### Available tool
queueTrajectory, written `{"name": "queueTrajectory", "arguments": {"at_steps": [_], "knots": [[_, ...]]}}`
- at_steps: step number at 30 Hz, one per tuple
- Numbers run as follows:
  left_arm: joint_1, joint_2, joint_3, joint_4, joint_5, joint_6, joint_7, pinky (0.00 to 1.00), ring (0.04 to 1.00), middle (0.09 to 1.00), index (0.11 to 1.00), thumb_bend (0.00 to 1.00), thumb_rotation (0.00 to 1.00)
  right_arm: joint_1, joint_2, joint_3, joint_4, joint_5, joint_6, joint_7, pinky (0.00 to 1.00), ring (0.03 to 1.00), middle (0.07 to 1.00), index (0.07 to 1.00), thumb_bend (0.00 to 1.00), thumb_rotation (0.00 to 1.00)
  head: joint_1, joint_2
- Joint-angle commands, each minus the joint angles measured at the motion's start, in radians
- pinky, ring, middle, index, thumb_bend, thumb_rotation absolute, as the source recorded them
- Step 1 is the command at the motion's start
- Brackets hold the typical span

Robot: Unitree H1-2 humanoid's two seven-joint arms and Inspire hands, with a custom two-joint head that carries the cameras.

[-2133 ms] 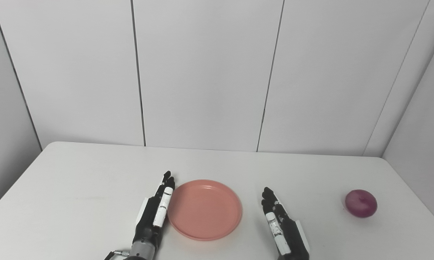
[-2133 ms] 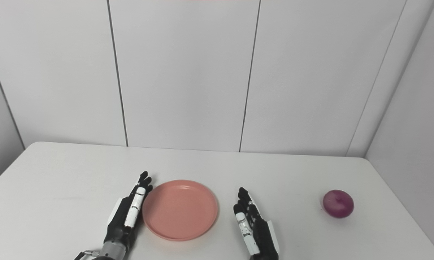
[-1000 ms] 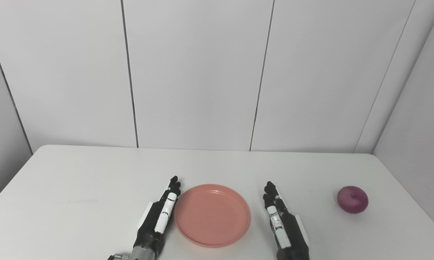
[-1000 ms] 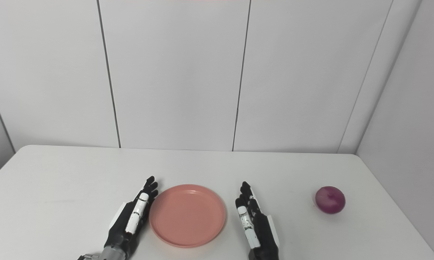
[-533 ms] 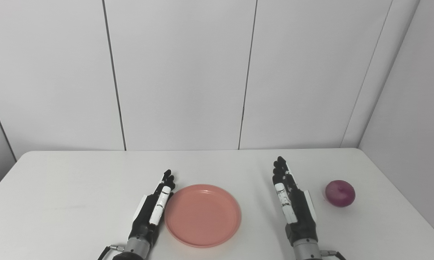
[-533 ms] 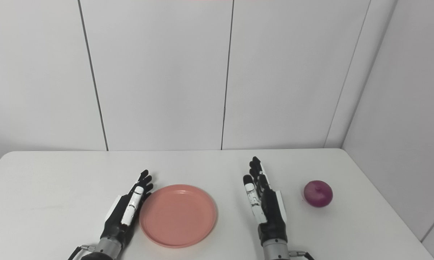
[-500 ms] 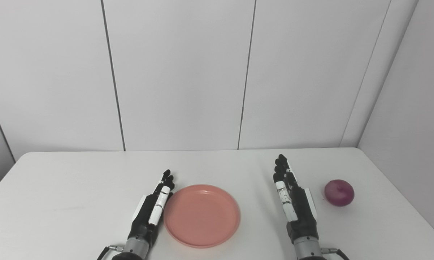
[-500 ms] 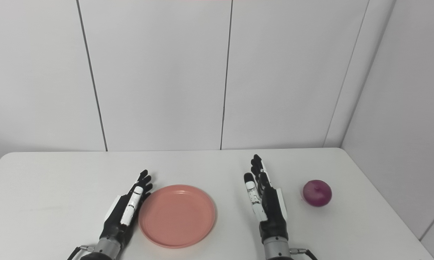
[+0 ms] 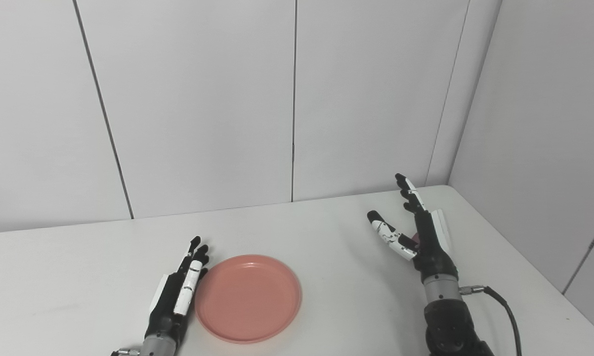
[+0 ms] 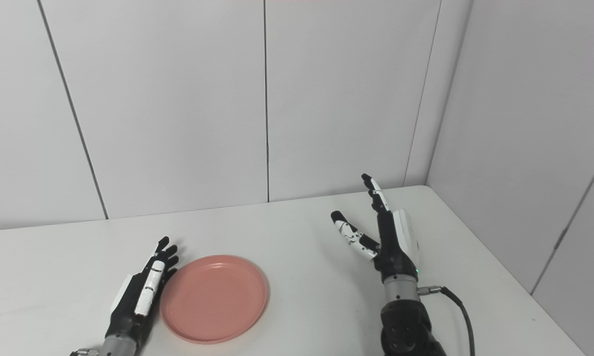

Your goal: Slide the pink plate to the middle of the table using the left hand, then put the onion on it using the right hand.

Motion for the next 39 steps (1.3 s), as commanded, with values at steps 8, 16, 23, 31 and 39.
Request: {"name": "queueTrajectory", "arguments": {"at_steps": [8, 16, 23, 31, 39], "knots": [[0.002, 0.029, 0.021, 0.044, 0.0, -0.024, 0.001, 0.96, 0.956, 0.97, 0.971, 0.53, 1.0, -0.069, -0.089, -0.023, -0.023, -0.158, 0.152, -0.036, 0.81, 0.894, 0.907, 0.914, 0.75, 0.43, -0.029, 0.002], [-0.001, 0.038, 0.028, 0.061, -0.02, -0.039, -0.03, 0.98, 0.974, 0.983, 0.988, 0.54, 1.0, -0.075, -0.148, 0.004, 0.053, -0.228, 0.226, -0.025, 0.88, 0.914, 0.914, 0.925, 0.87, 0.42, -0.052, 0.001], [0.002, 0.035, 0.031, 0.053, -0.024, -0.034, -0.032, 0.98, 0.975, 0.986, 0.992, 0.54, 1.0, -0.083, -0.162, 0.011, 0.154, -0.216, 0.21, -0.052, 0.86, 0.906, 0.914, 0.932, 0.93, 0.38, -0.046, 0.002], [0.01, 0.03, 0.028, 0.032, -0.012, -0.017, -0.019, 0.97, 0.966, 0.976, 0.981, 0.55, 1.0, -0.093, -0.164, 0.043, 0.219, -0.207, 0.212, -0.054, 0.85, 0.902, 0.912, 0.936, 0.96, 0.35, -0.043, 0.008], [0.012, 0.03, 0.027, 0.029, -0.008, -0.02, -0.017, 0.96, 0.961, 0.973, 0.977, 0.54, 1.0, -0.097, -0.171, 0.063, 0.26, -0.184, 0.209, -0.042, 0.83, 0.901, 0.913, 0.935, 0.96, 0.34, -0.044, 0.015]]}}
